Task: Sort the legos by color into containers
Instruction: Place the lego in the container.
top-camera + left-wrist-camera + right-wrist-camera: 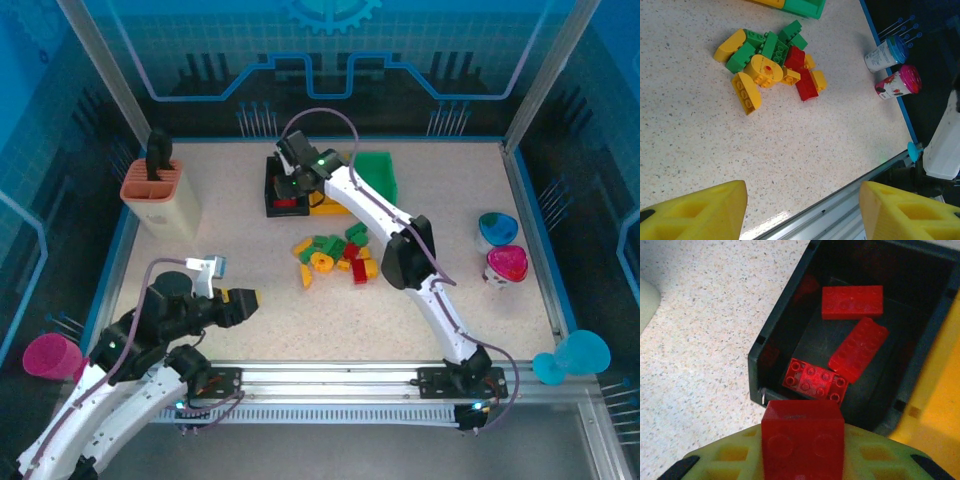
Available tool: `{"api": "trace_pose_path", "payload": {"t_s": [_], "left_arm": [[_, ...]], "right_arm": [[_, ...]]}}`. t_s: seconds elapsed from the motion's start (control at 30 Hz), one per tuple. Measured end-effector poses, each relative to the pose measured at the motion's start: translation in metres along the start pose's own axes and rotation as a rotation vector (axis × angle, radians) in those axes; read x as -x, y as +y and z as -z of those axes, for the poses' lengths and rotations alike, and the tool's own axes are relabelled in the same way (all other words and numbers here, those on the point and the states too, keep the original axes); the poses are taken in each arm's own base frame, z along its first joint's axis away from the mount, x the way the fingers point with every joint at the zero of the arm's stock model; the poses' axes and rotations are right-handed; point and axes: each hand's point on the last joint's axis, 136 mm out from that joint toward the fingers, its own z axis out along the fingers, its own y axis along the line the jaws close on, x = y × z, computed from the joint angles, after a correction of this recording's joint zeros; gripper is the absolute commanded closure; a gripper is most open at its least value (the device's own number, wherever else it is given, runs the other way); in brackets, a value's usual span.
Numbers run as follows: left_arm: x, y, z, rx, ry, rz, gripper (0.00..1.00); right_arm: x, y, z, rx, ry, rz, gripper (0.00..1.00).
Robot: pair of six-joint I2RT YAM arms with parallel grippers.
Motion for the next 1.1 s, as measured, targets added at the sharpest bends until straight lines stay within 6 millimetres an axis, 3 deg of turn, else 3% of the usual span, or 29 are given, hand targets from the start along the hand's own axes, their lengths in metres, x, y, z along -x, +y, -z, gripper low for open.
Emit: {"api": "trace_pose_path", "payload": {"t_s": [0.17,0.43,0.5,0.6,0.8,0.93,1.03,1.1], "left_arm": [[-0.002,0.002,0.001,0.011,0.008,0.003,0.38],[0.006,-0.006,0.009,-0.002,-0.014,-0.003,0.38],[0.007,-0.008,0.010,-0.005,-0.018,-0.004,0.38],[0.011,-0.011,0.011,-0.005,-0.018,-0.004,0.38],[0.020,-0.016,0.013,0.009,-0.018,-0.011,0.40],[0.025,-0.017,0.007,0.036,0.000,-0.027,0.40],[0.024,-0.020,-0.003,0.056,0.041,-0.046,0.40],[0.020,-0.024,-0.015,0.069,0.088,-0.076,0.40]], "right_arm": [[-0.007,-0.009,-0.026,0.005,0.012,-0.034,0.62],[0.006,-0.012,-0.034,0.012,-0.045,-0.064,0.61],[0.009,-0.011,-0.037,0.016,-0.057,-0.071,0.55],[0.011,-0.011,-0.039,0.017,-0.063,-0.087,0.32],[0.017,-0.009,-0.030,0.024,-0.078,-0.106,0.28],[0.026,-0.006,0.008,0.034,-0.102,-0.116,0.28],[0.039,-0.003,0.072,0.054,-0.176,-0.115,0.27],[0.048,-0.002,0.130,0.076,-0.270,-0.116,0.27]]}}
